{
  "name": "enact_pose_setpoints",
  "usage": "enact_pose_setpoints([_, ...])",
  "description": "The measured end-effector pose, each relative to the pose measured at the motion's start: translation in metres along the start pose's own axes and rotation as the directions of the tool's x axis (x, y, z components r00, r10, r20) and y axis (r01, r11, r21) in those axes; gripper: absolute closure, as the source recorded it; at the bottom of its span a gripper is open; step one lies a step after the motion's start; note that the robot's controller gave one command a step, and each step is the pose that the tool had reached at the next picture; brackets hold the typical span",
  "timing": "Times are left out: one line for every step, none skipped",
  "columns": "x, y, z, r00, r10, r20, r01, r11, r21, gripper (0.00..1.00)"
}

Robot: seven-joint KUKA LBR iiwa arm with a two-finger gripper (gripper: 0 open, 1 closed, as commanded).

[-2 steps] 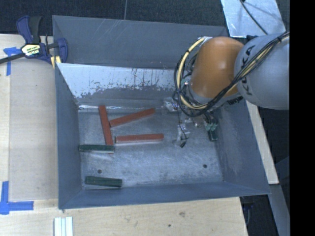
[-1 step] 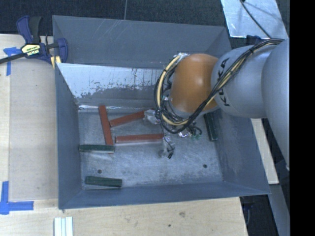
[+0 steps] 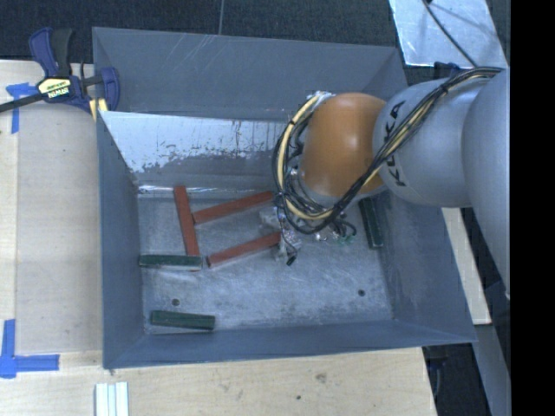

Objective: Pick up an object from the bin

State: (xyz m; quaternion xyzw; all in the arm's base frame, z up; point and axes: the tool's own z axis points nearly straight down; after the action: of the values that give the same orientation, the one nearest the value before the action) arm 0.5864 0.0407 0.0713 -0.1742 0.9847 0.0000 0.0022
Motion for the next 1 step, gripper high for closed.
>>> enact_pose_setpoints([0.0,0.0001,0.0,1.0,-0.001,0.0,0.001,1.0,0.0,1.0])
